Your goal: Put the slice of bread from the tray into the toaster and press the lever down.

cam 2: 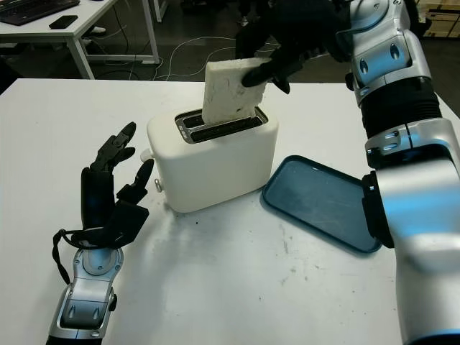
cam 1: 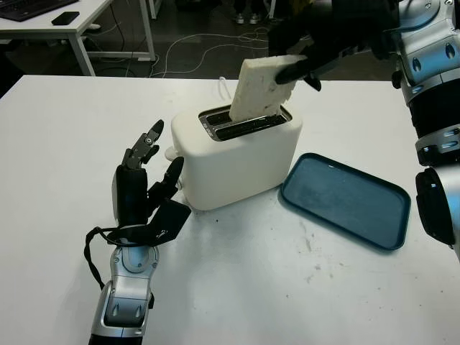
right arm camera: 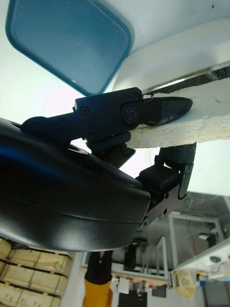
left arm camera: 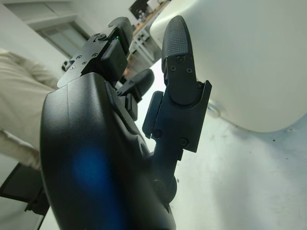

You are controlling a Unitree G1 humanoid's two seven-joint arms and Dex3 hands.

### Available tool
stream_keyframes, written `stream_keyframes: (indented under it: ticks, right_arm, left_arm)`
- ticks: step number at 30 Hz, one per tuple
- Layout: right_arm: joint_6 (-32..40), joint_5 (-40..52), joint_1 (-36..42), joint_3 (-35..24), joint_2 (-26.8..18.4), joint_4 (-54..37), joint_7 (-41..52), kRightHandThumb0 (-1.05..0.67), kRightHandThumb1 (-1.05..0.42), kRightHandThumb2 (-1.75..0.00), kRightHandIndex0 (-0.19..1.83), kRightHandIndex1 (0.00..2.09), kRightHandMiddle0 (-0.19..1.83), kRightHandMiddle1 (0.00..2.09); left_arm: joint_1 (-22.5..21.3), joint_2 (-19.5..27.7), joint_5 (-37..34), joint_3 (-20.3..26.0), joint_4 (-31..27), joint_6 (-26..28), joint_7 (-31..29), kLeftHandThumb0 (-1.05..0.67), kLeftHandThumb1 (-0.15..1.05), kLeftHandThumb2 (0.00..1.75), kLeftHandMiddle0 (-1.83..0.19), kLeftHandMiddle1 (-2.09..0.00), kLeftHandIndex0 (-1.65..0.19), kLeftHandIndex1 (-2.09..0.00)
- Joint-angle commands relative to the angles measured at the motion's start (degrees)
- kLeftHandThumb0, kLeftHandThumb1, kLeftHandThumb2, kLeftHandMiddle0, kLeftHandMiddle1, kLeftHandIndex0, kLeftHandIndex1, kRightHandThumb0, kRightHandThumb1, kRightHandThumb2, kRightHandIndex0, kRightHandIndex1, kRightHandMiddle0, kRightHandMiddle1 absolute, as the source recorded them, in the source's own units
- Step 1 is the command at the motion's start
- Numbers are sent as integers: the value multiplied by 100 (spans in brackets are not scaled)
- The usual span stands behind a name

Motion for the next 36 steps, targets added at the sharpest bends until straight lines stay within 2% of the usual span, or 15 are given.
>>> stream_keyframes:
  ticks: [1, 10, 16, 26, 36]
  right_arm:
    - [-18, -27, 126, 57, 30, -186, 35, -53, -92, -25, 101, 175, 79, 175]
    - [442, -107, 156, 149, 46, -377, 19, -48, -92, -28, 104, 175, 81, 175]
    - [366, -296, 330, 283, 111, -582, -224, -49, -92, -26, 101, 175, 78, 175]
    - [78, -531, 259, 419, 488, 161, -636, -45, -92, -33, 105, 175, 85, 175]
    - [-123, -634, 315, 567, 529, 206, -551, -46, -92, -32, 107, 175, 87, 175]
  left_arm:
    - [-22, -23, 30, -14, -55, 23, 32, -56, 92, 44, -19, -96, -49, -2]
    - [-32, -64, 10, 9, -53, 41, 23, -55, 92, 44, -19, -95, -49, -2]
    - [-42, -28, 28, 1, -12, -24, 26, -55, 92, 44, -19, -96, -49, -2]
    - [-11, -37, 22, 1, -5, -88, 62, -54, 92, 43, -19, -97, -50, -2]
    - [14, -38, 42, -2, -16, -66, 101, -55, 92, 44, -17, -98, -49, -2]
